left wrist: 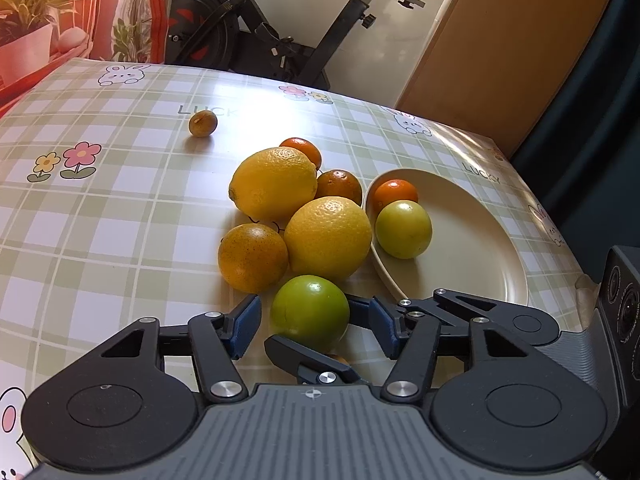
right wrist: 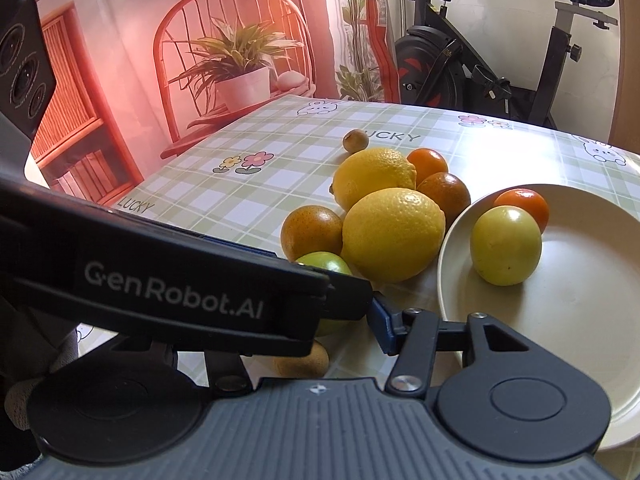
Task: Organize fruits
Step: 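Move the left tool to the green lime and close around it, then carry the green lime in the left tool over the cream plate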
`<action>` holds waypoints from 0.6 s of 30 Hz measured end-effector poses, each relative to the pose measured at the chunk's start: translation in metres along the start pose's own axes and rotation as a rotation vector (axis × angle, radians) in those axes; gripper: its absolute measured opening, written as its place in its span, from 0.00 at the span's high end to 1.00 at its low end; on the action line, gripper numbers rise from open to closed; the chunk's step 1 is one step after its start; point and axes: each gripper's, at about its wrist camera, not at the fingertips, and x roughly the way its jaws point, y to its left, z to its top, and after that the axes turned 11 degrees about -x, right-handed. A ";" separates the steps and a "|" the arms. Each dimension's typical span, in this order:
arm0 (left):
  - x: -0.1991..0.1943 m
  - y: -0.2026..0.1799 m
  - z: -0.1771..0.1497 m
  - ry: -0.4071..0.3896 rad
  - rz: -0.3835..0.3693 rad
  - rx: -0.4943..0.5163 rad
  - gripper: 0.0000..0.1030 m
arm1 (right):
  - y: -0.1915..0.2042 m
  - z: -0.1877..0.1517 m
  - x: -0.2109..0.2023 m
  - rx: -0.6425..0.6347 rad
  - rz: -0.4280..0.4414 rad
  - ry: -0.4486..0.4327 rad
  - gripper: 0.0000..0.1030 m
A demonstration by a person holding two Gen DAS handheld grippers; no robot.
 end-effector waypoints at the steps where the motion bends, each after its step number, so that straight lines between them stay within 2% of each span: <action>1: 0.001 0.000 -0.001 0.003 0.000 0.000 0.49 | 0.000 0.000 0.000 0.004 0.003 -0.001 0.48; 4: 0.002 0.001 -0.003 0.005 0.007 0.002 0.54 | -0.001 0.000 0.000 0.009 0.011 -0.001 0.51; 12: -0.004 -0.001 -0.005 -0.010 0.005 0.009 0.54 | 0.000 -0.002 -0.001 0.014 0.016 0.000 0.51; 18: -0.015 -0.012 -0.004 -0.040 -0.011 0.023 0.54 | -0.002 -0.002 -0.013 0.026 0.005 -0.037 0.51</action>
